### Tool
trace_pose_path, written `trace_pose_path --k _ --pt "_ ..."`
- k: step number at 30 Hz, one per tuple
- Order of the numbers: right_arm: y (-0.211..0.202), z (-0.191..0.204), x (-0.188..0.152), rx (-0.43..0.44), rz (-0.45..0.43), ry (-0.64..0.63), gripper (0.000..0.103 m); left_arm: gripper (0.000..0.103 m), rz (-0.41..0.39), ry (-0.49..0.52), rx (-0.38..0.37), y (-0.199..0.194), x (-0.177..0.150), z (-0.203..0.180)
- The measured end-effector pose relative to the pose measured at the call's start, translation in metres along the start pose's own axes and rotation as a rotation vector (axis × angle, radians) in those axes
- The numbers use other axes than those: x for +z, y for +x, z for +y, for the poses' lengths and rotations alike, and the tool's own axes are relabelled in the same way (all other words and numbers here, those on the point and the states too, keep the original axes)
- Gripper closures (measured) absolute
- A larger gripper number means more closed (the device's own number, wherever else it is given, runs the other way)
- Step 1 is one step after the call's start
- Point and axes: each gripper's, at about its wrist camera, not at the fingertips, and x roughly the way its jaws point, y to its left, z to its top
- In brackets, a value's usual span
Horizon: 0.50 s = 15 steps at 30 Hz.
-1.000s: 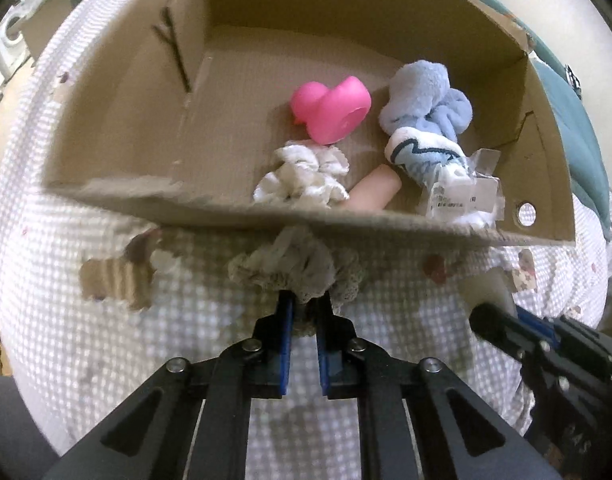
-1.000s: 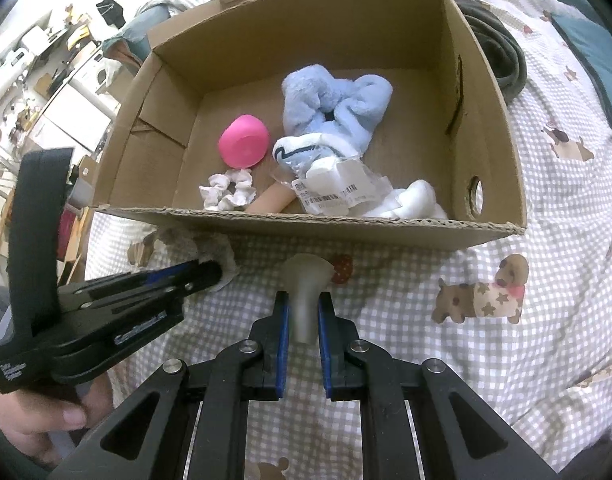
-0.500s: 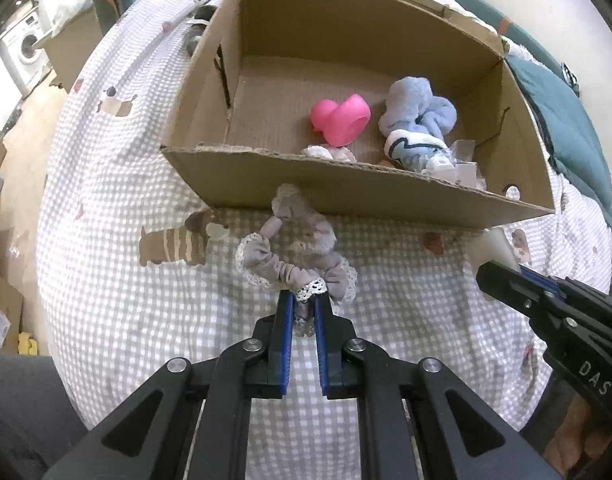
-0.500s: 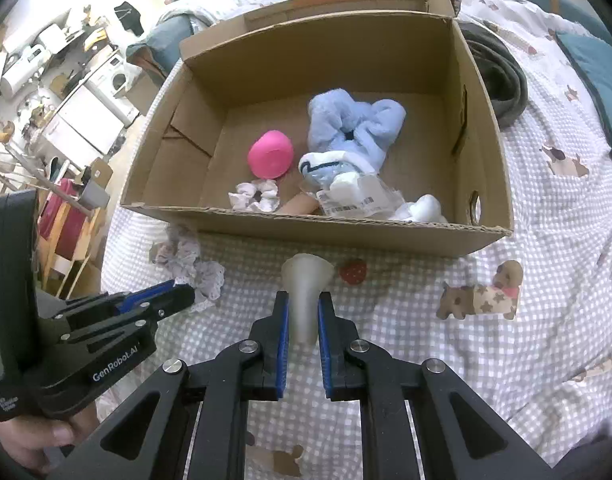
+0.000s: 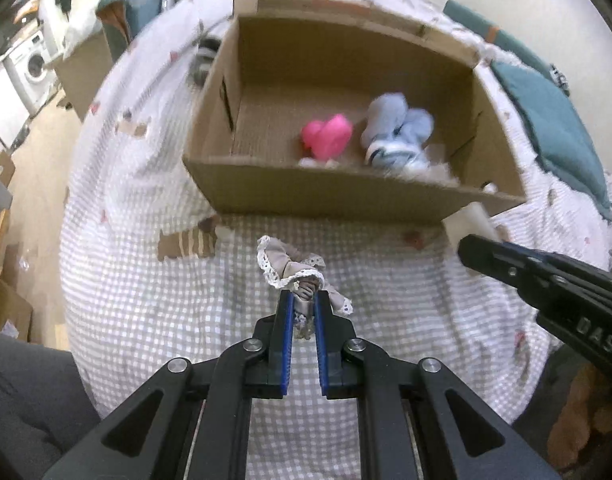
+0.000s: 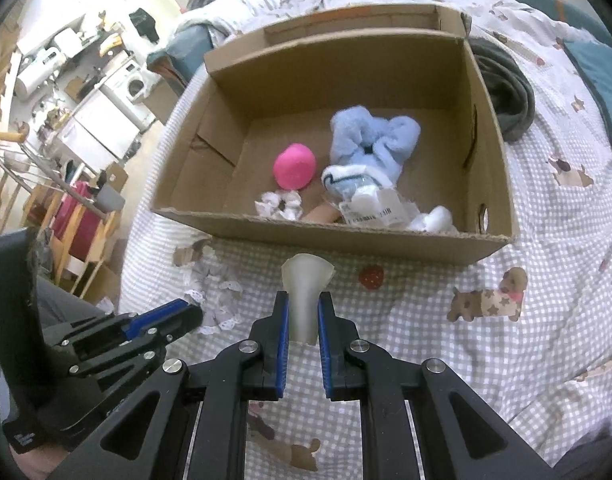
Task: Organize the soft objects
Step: 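Lift and carry the grey lace cloth and cone over the box with both tools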
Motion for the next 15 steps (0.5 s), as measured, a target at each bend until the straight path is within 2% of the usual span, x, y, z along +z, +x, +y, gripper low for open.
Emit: trace_pose_path --k 7,15 --pt "-0.03 0.007 0.012 0.057 -0.085 -0.005 0.088 0.093 -0.101 0.022 -0.01 -0.038 0.03 -0.004" --pt "-0.047 0.008 0.049 0.049 -0.161 -0.014 0.088 0.093 -0.159 0.045 0.013 -0.046 0.082 0.004"
